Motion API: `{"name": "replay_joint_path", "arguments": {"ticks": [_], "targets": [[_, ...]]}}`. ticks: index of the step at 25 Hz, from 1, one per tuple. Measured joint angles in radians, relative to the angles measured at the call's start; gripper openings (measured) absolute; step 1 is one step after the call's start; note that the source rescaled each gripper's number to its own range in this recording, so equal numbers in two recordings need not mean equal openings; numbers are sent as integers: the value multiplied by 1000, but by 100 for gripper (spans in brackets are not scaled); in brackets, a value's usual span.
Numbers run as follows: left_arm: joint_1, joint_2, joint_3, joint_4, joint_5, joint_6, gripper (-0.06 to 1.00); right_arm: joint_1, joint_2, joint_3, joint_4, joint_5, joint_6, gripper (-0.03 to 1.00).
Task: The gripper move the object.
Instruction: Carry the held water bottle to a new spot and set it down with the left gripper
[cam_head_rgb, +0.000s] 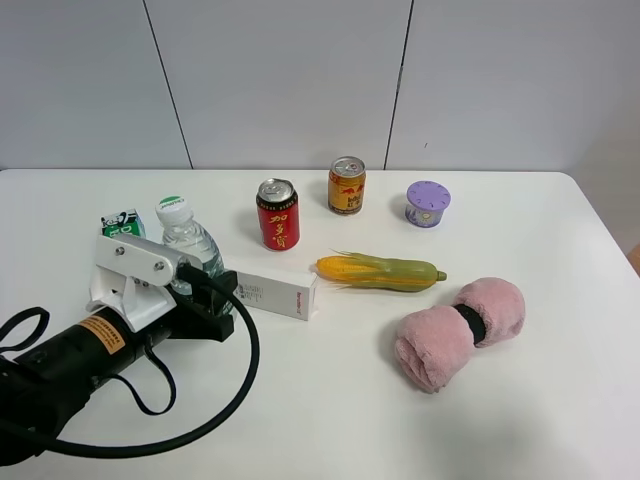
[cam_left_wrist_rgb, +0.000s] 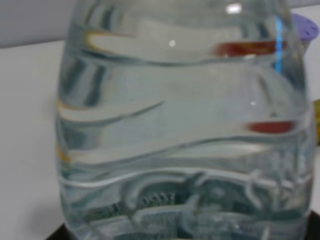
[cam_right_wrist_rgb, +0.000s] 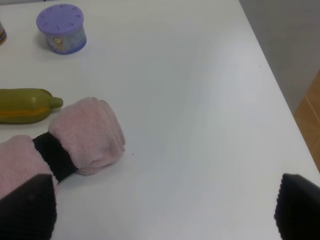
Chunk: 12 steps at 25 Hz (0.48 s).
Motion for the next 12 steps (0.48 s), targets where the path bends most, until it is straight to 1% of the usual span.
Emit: {"name": "replay_joint_path", "arguments": {"ticks": [4, 12], "targets": [[0, 0, 0, 0, -38, 0, 6, 0, 0, 0, 0, 0, 0, 100], [0, 0, 0, 0, -39, -1, 6, 0, 0, 0, 0, 0, 0, 100]]}}
